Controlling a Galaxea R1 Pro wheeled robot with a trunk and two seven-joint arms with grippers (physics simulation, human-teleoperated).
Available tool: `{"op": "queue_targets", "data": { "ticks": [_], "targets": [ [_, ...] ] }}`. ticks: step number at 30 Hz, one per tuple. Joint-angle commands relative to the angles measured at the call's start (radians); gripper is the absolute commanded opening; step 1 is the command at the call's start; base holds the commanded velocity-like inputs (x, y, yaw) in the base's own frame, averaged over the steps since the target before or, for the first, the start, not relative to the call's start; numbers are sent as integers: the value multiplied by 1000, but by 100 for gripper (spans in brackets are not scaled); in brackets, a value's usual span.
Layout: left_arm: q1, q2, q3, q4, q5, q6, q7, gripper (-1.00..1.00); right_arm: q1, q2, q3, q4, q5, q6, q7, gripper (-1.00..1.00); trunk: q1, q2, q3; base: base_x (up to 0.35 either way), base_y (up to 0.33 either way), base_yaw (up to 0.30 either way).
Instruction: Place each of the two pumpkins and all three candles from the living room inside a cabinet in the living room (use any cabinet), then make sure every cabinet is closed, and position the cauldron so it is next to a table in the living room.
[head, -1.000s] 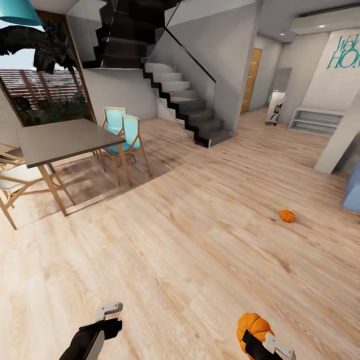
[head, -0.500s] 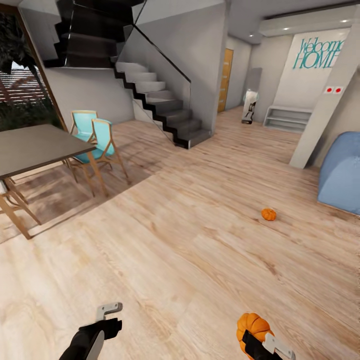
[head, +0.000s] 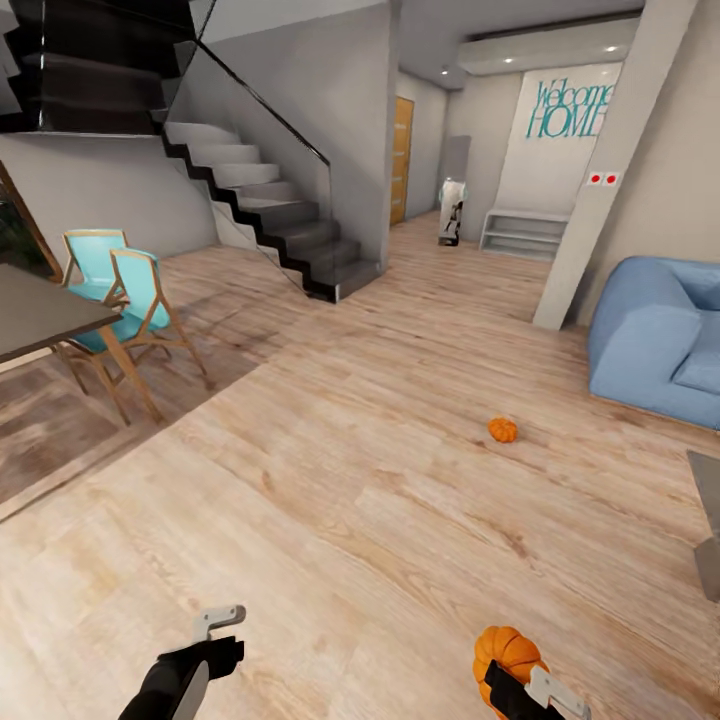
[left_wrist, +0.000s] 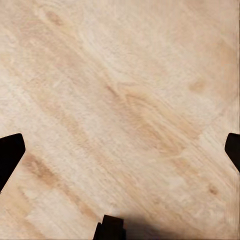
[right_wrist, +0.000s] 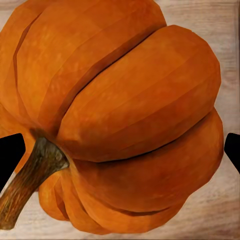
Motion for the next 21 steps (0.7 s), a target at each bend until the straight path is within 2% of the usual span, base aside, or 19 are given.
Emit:
{"op": "queue_targets", "data": {
  "ticks": [1,21],
  "targets": [
    [0,0,0,0,0,0,0,100,0,0,0,0,3,0,1,-100,0,0,0,328,0,-259],
    [0,0,0,0,0,0,0,100,0,0,-1,0,3,0,1,-100,0,0,0,328,0,-262]
  ]
}}
